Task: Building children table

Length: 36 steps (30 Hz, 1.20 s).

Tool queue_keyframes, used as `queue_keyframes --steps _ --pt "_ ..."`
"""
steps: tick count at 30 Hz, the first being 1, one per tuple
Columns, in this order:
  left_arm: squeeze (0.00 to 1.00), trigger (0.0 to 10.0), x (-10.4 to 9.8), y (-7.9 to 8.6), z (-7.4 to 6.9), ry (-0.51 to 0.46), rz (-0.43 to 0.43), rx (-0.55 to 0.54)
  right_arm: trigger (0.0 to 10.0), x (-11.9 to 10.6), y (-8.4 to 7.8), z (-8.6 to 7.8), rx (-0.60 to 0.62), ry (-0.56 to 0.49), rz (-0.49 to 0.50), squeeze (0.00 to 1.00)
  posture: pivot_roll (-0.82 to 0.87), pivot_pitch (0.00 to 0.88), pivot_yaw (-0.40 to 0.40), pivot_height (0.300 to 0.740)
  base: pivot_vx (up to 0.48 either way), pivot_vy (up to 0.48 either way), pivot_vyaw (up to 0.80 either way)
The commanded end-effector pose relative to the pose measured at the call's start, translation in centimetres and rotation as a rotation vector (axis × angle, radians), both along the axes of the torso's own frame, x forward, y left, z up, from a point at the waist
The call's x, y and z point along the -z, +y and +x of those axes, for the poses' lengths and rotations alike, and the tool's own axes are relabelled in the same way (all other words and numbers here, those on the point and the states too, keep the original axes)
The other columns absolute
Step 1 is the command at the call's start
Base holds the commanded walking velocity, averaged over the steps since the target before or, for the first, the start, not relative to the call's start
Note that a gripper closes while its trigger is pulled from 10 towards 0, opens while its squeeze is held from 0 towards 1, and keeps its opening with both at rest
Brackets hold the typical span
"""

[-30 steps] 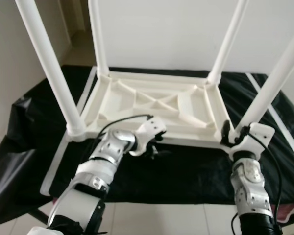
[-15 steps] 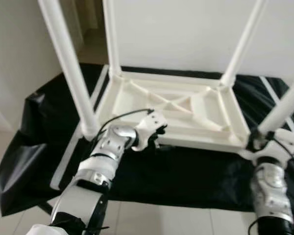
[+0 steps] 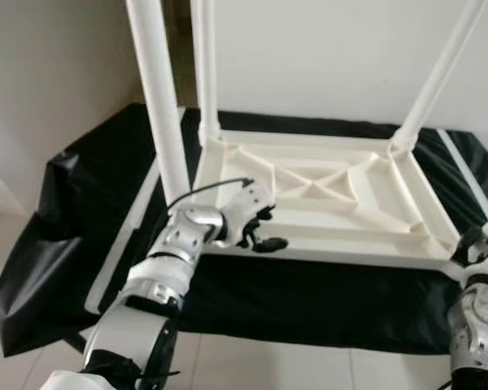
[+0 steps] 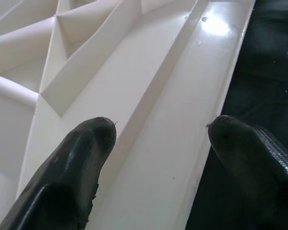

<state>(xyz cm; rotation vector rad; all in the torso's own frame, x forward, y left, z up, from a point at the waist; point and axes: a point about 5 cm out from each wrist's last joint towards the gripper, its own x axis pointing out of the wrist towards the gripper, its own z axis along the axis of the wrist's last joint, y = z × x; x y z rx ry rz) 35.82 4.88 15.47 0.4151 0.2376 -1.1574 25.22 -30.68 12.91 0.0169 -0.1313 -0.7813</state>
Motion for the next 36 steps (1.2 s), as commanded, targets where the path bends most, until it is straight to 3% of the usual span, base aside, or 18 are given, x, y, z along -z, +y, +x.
queue_keyframes --steps 1,6,14,28,29,36 --pt "0.0 10.0 -0.7 1.1 2.1 -0.216 -0.007 -0.443 10.0 0.5 0.6 -0.1 0.003 0.004 0.01 0.0 -0.04 0.0 -0.004 0.74 0.0 0.0 0.0" --pt "0.0 10.0 -0.8 1.2 2.1 -0.218 -0.008 -0.441 10.0 1.6 3.4 0.7 -0.074 0.013 0.064 0.0 -0.03 0.0 -0.003 0.74 0.0 0.0 0.0" --pt "0.0 10.0 -0.6 1.3 1.8 -0.204 0.003 -0.401 10.0 1.9 5.8 1.3 -0.162 0.022 0.082 0.0 -0.03 0.0 -0.007 0.74 0.0 0.0 0.0" --pt "0.0 10.0 1.3 -0.3 0.1 -0.177 0.071 -0.263 10.0 1.8 6.5 1.7 -0.198 0.018 0.091 0.0 -0.03 0.0 -0.007 0.74 0.0 0.0 0.0" --pt "0.0 10.0 1.8 -1.4 -0.6 -0.163 0.061 -0.215 10.0 1.7 6.8 1.9 -0.221 0.013 0.087 0.0 -0.03 0.0 -0.007 0.74 0.0 0.0 0.0" --pt "0.0 10.0 1.7 -2.5 -1.7 -0.143 0.0 -0.13 10.0 1.7 7.3 2.1 -0.243 0.014 0.088 0.0 -0.03 0.0 0.0 0.74 0.0 0.0 0.0"
